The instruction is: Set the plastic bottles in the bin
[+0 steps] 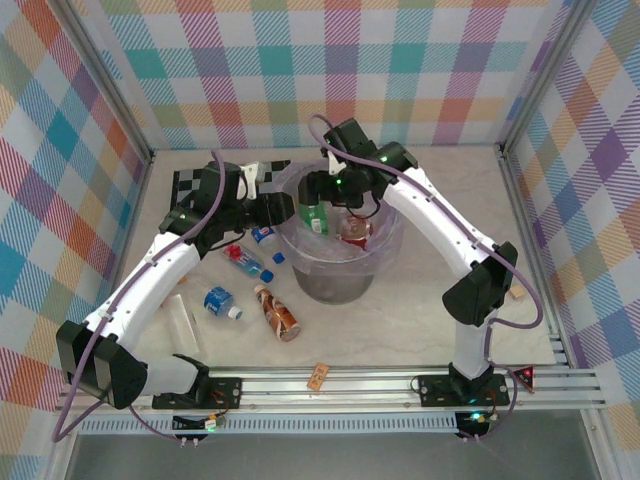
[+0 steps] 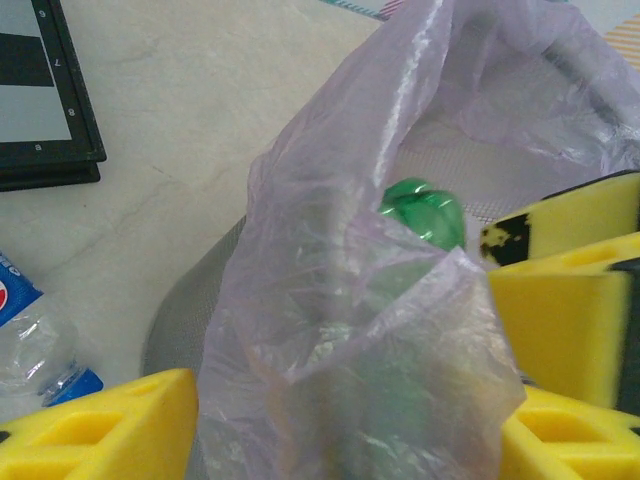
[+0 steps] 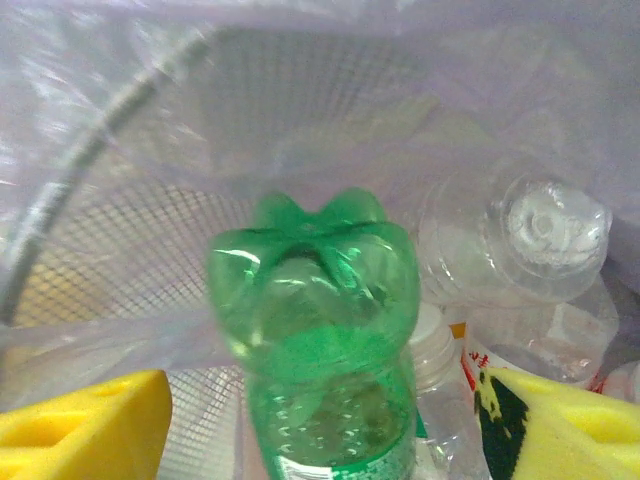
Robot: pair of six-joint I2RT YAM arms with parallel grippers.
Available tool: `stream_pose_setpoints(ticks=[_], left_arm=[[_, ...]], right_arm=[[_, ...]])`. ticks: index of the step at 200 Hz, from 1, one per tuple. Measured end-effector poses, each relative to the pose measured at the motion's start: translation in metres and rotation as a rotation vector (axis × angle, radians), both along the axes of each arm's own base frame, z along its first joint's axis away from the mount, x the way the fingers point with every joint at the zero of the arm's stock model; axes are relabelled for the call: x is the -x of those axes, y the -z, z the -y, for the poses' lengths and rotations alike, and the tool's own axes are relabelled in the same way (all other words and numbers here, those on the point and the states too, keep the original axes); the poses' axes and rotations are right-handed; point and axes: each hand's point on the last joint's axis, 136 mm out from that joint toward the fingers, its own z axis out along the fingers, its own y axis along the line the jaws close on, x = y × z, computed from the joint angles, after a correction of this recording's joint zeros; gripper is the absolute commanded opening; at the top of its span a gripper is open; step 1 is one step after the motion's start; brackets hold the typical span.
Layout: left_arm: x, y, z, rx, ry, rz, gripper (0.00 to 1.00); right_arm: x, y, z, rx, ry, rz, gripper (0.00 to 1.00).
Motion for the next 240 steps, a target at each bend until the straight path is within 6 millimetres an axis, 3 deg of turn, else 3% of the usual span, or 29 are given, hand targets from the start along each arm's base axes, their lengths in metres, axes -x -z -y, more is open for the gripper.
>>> stream_pose_setpoints(ticks=[32,66,92,122,162,168,197,240], left_arm=[[0.001,0.000,0.001,0.002,0.001,-0.002,0.64],[0.001,0.000,0.002,0.003,0.002,-0.003,0.64],[0.002,0.000,0.004,0.004,0.009,-0.003,0.64],[0.004,-0.001,0.013,0.012,0.027,0.000,0.64],[-0.001,0.012,0.029,0.009,0.046,-0.022,0.64],[-0.003,0.012,0.033,0.017,0.050,-0.022,0.64],[-0.009,0.011,0.062,0.028,0.091,-0.015,0.64],[-0.017,0.009,0.125,0.059,0.195,0.003,0.64]], right_arm=[[-0.001,-0.026,0.004,-0.017,0.001,0.066,0.79],[0.001,-0.055,0.025,-0.021,0.016,0.142,0.79],[-0.001,-0.080,0.052,-0.015,0.036,0.230,0.81],[0.003,-0.094,0.099,-0.039,0.096,0.257,0.82],[-0.008,-0.085,0.184,-0.139,0.272,0.192,0.83],[-0.010,-0.083,0.193,-0.147,0.293,0.181,0.91],[-0.014,-0.074,0.220,-0.179,0.345,0.132,0.92],[-0.013,-0.045,0.260,-0.194,0.417,0.050,0.90]])
